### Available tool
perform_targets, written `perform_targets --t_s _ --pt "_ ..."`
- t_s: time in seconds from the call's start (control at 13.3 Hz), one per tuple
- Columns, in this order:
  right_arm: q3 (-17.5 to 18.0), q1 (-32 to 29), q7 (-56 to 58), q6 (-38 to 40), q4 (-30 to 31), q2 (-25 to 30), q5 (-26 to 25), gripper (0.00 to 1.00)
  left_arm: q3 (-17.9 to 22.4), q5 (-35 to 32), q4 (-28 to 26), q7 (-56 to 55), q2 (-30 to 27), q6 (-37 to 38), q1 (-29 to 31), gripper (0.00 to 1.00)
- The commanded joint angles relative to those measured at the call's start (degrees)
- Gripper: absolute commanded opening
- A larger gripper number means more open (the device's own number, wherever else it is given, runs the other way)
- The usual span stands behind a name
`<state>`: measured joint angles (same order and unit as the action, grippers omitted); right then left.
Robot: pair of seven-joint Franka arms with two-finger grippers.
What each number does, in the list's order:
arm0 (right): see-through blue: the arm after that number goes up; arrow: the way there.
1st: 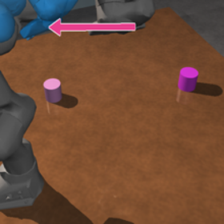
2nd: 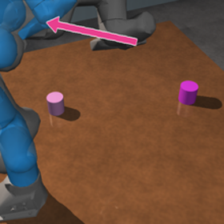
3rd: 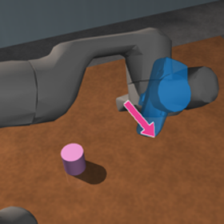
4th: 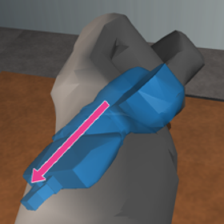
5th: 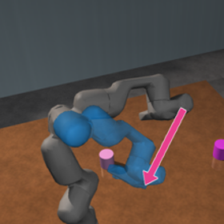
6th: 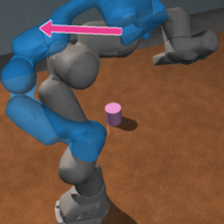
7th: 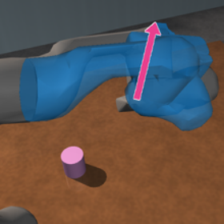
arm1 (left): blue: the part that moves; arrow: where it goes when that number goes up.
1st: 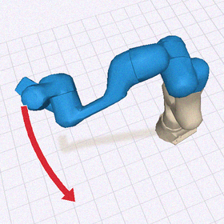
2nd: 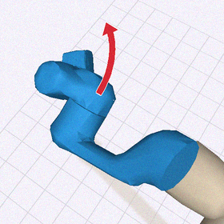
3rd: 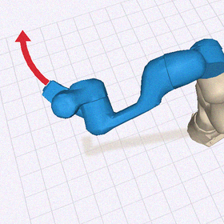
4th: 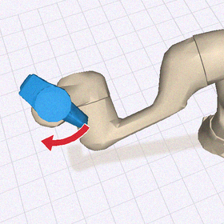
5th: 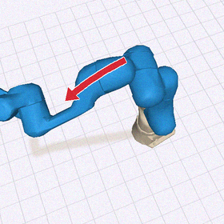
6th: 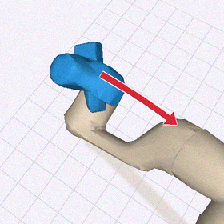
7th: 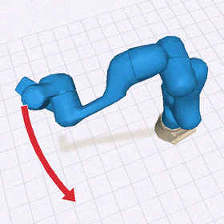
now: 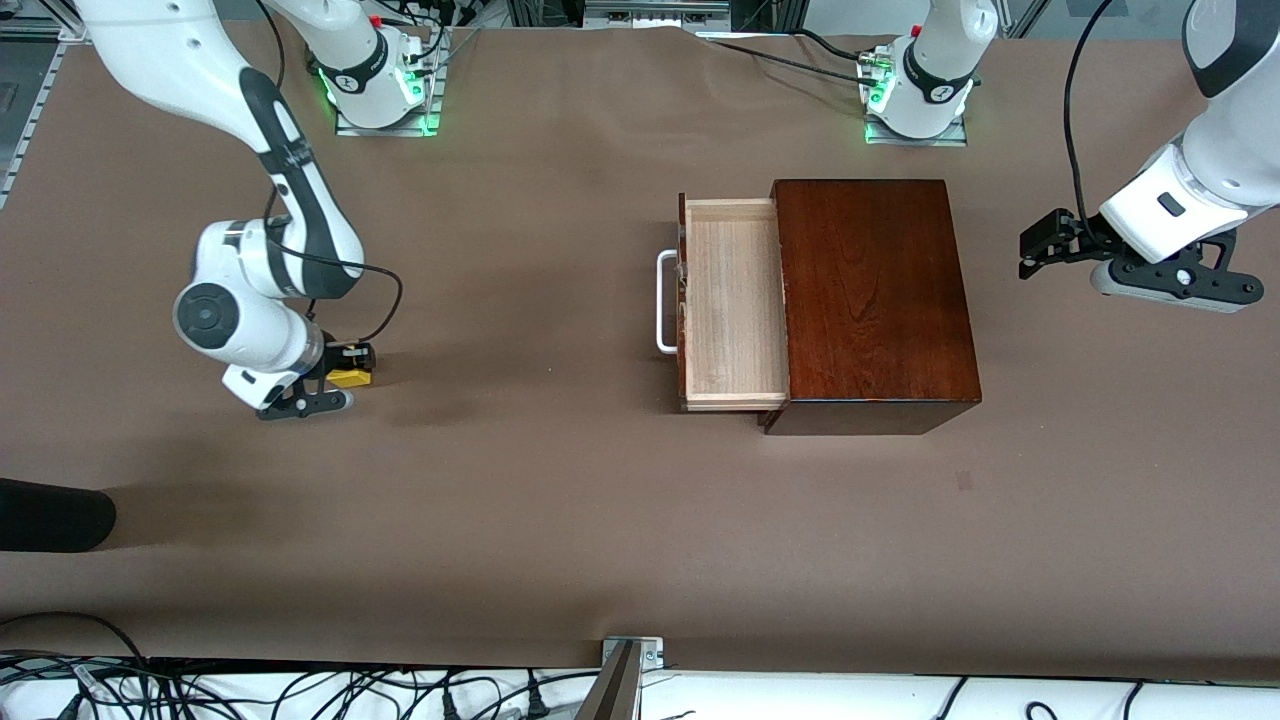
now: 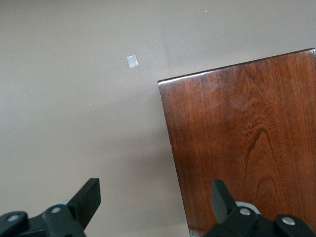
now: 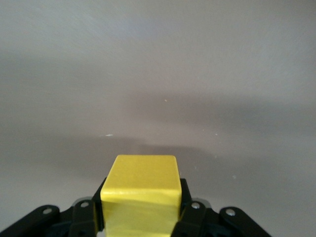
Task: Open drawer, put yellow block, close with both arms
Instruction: 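Lift the yellow cube with the right gripper and carry it over the drawer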
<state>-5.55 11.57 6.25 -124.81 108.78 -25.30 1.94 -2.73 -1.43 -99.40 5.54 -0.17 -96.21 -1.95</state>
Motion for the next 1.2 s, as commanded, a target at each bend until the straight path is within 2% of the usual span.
perform_targets --t_s 0.0,0.22,0.38,0.6,0.82,1.12 --pt "2.55 0.2 4.36 13.86 -10.66 0.69 0.26 0.0 -0.96 -0.33 1.93 0.52 0.7 1.81 0.37 1.0" --pt "6.94 2.3 7.55 20.2 -20.76 0.26 0.35 0.0 -1.05 -0.33 2.36 0.0 0.7 2.25 0.29 1.0" --pt "9.67 7.2 7.46 20.22 -24.38 -0.27 0.09 0.0 -0.97 -0.33 2.98 0.35 1.14 2.34 0.55 1.0" --pt "9.69 20.46 6.67 18.91 -26.5 -0.36 -0.44 0.0 -0.96 -0.24 2.98 0.17 1.14 2.6 0.63 1.0" --pt "10.12 29.79 6.67 13.38 -29.75 -2.55 -2.2 0.0 -0.96 -0.24 2.98 0.08 1.14 3.13 0.64 1.0" --pt "9.77 38.94 6.76 12.58 -35.12 -6.16 -2.9 0.0 -1.05 -0.24 3.07 0.35 1.14 3.13 0.64 1.0"
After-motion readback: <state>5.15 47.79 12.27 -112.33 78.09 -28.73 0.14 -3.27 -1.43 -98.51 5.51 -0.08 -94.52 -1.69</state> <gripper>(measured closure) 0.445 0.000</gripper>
